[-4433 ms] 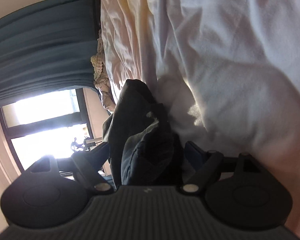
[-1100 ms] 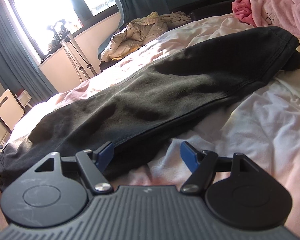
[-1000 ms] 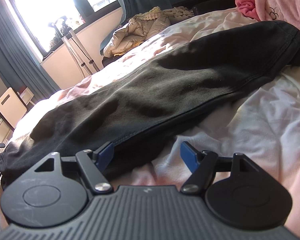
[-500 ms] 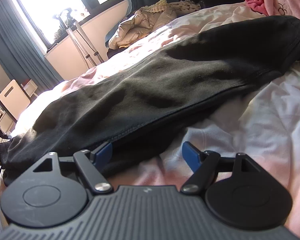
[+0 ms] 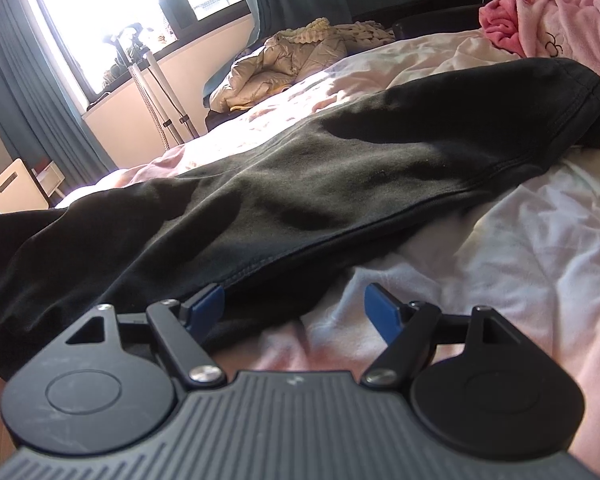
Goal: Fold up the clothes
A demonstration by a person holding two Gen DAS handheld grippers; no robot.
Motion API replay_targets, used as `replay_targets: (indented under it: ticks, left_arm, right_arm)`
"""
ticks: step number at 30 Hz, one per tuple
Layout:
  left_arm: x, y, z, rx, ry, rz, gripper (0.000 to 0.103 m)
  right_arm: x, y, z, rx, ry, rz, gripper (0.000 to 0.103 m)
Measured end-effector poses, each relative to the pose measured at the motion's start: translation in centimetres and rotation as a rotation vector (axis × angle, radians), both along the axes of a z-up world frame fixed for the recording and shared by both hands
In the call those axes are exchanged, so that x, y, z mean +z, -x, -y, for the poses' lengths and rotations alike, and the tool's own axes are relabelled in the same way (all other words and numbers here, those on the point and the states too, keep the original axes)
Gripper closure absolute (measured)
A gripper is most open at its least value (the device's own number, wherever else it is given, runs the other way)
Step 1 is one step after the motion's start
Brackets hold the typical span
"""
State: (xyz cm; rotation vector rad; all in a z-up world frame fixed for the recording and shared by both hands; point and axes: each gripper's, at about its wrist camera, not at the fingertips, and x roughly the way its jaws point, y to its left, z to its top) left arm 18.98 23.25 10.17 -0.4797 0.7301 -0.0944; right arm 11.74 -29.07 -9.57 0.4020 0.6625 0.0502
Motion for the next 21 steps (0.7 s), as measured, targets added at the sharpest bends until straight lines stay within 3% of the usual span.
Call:
replay_targets:
  ticks: [3,11,14,19,21]
  left_arm:
    - [1.8,5.1,1.7,-0.069,0.006,0.07,0.09]
    - [-1.6,16.9,4.1,-0.237,0.059,0.076,0.093]
    - [-4.6,19.6,4.5,-0.259,0.085,0.017,0.093]
    - [-9.7,20.6,6.0,-0.257,0.15,-0.15,0.093]
    - [-11.4,20.8,7.4,-0.277,0.135,-0.213,0.093]
  right_arm:
    - [0.3,0.8,0.3,-0.003,-0.011,0.012,0.025]
    - [0.8,1.9,0.7,0.001,-0.073,0.026,0.024]
    - [0.8,2.1,0.3,0.016,-0.07,0.02,0.024]
    - [0.9,2.4,-0.1,0.037,-0.081,0.018,0.024]
    - [1.0,2.5,-0.3,0.041,-0.074,0.019,0.024]
